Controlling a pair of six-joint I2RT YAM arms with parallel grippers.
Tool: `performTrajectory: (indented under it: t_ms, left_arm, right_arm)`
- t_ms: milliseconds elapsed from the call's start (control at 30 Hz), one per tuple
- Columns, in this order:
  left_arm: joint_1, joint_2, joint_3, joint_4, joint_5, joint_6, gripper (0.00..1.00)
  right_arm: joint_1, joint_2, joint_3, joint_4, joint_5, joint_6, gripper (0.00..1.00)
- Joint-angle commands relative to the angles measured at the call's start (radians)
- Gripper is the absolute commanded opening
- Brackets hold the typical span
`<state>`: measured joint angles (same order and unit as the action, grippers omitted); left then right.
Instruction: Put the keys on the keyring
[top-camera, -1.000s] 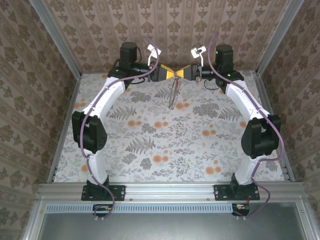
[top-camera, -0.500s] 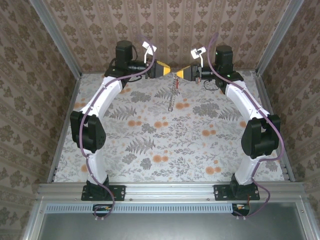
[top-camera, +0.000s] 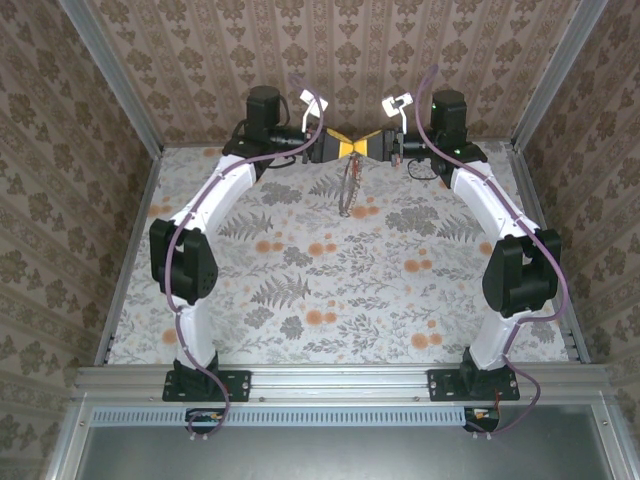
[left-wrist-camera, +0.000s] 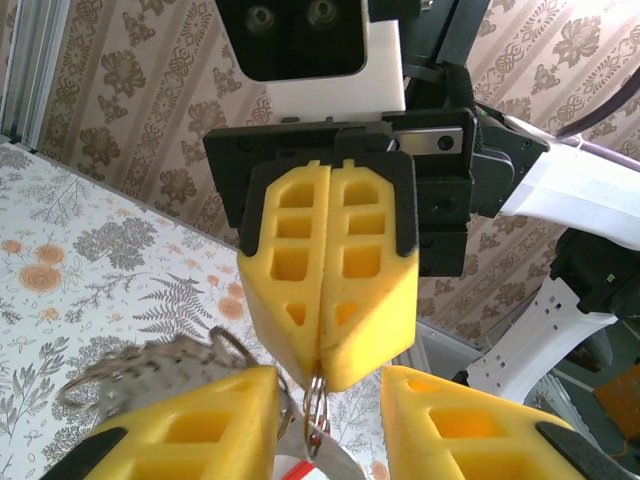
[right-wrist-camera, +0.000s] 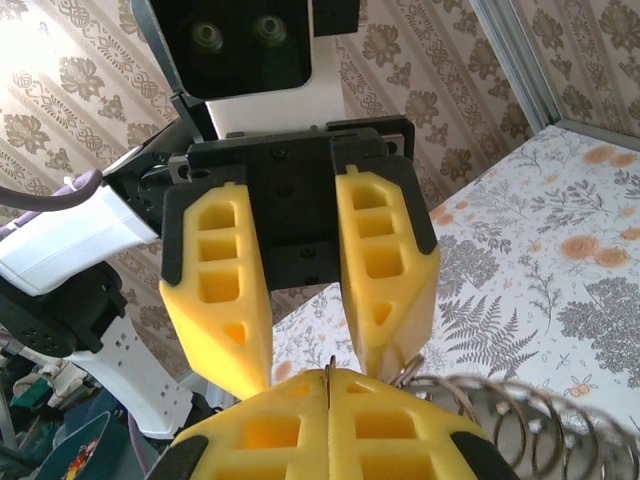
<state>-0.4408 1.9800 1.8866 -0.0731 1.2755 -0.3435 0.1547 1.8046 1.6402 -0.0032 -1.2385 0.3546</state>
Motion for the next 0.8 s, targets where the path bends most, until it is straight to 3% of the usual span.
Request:
performTrajectory:
  t_ms: [0,267,767]
  left_arm:
    - [-0.002,0.000,0.007,-0.006,0.018,0.011,0.32]
    - [-0.007,0.000,0.002,-0.001,0.027,0.014,0.18]
    - [-0.009,-0.027,-0.034,-0.009,0.066,0.049,0.18]
  right_arm:
    - [-0.006,-0.017,-0.015,0.035,-0.018,0.003,0.00]
    - [-0.006,-0.014,-0.017,0.039,-0.015,0.004,0.00]
    - [-0.009,-0.013,-0.019,0.047,-0.006,0.012,0.00]
